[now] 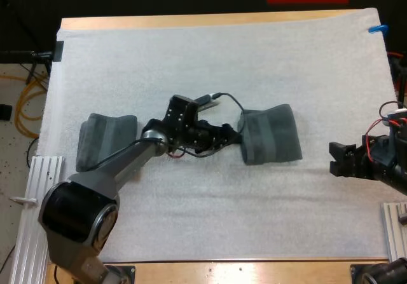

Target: Pick towel from pile fold and stack

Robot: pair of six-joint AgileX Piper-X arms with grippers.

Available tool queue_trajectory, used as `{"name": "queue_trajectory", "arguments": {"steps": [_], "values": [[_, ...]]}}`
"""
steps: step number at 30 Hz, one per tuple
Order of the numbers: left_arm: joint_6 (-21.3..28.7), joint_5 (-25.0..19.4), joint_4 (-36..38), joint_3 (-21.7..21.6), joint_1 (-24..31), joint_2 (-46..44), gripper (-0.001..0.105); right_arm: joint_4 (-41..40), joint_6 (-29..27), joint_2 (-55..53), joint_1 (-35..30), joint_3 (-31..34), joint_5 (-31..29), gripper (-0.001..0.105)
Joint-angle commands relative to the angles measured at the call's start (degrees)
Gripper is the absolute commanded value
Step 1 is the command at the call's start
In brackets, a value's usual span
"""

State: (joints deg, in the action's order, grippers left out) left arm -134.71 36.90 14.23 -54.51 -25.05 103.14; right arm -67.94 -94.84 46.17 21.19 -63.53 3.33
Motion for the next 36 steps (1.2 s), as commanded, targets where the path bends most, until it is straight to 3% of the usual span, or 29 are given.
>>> {"name": "queue_trajectory", "arguments": {"steps": [1,10,30,32,36], "values": [[-1.07,-0.67,-0.31,-0.79,-1.33,0.43,0.075,0.15,0.45,-0.08,-0.22,0.41,0.11,0.062],[-8.20,-5.66,0.57,-5.56,-6.34,3.22,0.075,-0.38,1.25,-0.08,-0.22,3.18,3.52,0.062],[-10.40,-7.64,9.70,-15.56,-9.25,8.61,0.073,-0.05,1.25,-0.08,-0.22,3.18,5.83,0.062],[-10.41,-7.96,9.69,-15.54,-9.25,8.61,0.071,-0.05,1.25,-0.08,-0.22,3.18,5.83,0.062],[-10.41,-7.99,9.69,-15.54,-9.25,8.61,0.048,-0.05,1.25,-0.08,-0.22,3.18,5.83,0.062]]}}
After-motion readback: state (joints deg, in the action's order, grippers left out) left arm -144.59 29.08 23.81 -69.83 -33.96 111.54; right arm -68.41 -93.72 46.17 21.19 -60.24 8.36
